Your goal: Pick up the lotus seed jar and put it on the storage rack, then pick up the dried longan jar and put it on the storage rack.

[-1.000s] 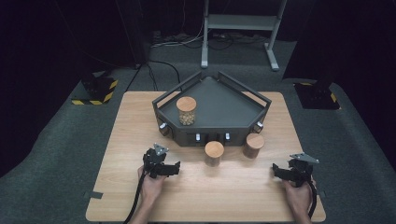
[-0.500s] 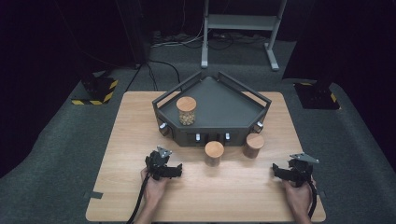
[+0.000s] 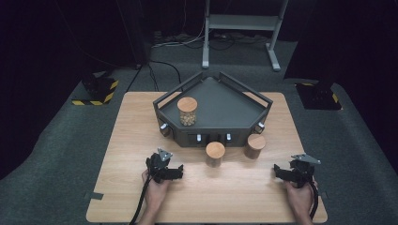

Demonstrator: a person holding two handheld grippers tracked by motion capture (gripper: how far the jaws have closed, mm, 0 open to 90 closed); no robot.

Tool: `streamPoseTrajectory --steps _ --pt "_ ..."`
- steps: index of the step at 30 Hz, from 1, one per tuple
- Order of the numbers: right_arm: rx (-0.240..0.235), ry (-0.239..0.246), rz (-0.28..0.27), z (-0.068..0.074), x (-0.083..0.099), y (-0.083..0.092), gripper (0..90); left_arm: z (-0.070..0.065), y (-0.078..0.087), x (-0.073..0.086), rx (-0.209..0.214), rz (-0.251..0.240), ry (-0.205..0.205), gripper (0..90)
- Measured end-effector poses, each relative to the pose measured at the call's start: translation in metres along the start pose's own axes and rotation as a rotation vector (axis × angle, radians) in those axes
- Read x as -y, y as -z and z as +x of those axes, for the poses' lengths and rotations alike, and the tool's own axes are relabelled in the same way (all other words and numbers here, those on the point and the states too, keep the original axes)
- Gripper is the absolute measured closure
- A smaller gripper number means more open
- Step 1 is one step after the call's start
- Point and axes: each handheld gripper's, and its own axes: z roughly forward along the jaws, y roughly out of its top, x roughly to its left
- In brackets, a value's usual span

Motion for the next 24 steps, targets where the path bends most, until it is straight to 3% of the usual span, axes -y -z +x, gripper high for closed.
streamPoseTrajectory --steps 24 --pt "0.007 -0.01 0.002 0.0019 -0.0002 0.0003 3.8 -0.0002 0.0003 0.0002 -0.001 0.0 0.001 3.3"
